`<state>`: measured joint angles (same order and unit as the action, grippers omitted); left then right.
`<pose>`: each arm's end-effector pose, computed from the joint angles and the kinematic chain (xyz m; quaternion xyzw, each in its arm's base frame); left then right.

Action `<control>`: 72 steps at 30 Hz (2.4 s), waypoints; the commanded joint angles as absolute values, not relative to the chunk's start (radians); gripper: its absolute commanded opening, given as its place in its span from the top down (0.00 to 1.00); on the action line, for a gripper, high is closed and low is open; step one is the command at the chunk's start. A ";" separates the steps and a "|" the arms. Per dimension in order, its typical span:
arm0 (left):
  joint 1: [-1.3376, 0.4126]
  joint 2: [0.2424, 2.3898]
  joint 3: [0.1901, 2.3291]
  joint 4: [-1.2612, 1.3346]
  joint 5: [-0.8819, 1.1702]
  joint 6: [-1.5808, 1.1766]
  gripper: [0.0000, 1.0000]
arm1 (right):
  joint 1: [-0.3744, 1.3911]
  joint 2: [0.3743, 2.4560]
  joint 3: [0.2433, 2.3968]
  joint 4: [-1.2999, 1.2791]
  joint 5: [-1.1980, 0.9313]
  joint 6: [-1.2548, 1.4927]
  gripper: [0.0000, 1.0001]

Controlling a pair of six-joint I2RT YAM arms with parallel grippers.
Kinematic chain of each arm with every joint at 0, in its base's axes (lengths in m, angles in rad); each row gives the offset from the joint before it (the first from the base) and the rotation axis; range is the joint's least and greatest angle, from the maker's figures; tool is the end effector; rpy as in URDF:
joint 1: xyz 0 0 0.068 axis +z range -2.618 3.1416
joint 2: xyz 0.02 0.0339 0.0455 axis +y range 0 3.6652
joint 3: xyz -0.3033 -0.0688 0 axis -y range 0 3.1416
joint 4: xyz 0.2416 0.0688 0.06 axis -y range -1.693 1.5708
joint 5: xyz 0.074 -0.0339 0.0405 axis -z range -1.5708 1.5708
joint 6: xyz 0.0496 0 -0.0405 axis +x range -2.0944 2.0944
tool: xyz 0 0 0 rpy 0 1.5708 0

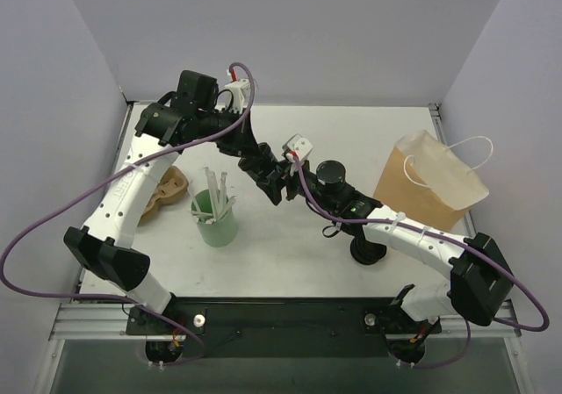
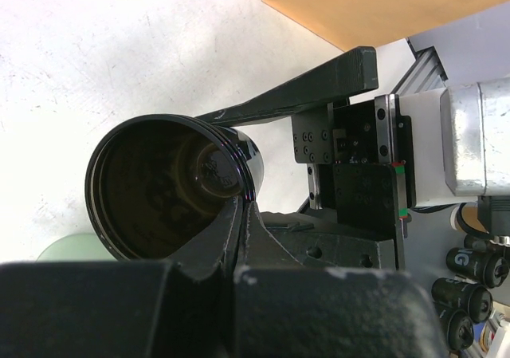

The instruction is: Pack the takeout coffee

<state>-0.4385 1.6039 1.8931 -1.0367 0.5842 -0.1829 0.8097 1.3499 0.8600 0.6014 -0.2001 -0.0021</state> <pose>0.2864 -0.1645 0.4646 0.2261 0.8558 -0.3684 0.2841 0.2114 0.2362 0.3623 -0.3303 0.5800 0.3526 0.6559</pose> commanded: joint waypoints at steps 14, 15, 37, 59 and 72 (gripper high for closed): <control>-0.439 1.594 2.023 -1.057 0.440 -0.121 1.00 | 0.802 1.331 0.844 0.580 -0.241 -0.014 0.50; -0.440 1.595 2.022 -1.058 0.440 -0.118 1.00 | 0.801 1.331 0.845 0.578 -0.241 -0.011 0.50; -0.451 1.611 2.229 -1.106 0.126 -0.069 1.00 | 0.796 1.309 0.769 0.592 -0.168 -0.026 0.51; -0.543 1.634 1.973 -0.991 -0.215 -0.091 1.00 | 0.684 1.385 0.756 0.994 0.215 -0.100 0.46; -0.706 1.706 1.778 -0.838 -0.318 -0.230 1.00 | 0.681 1.166 0.704 0.822 0.538 -0.078 0.47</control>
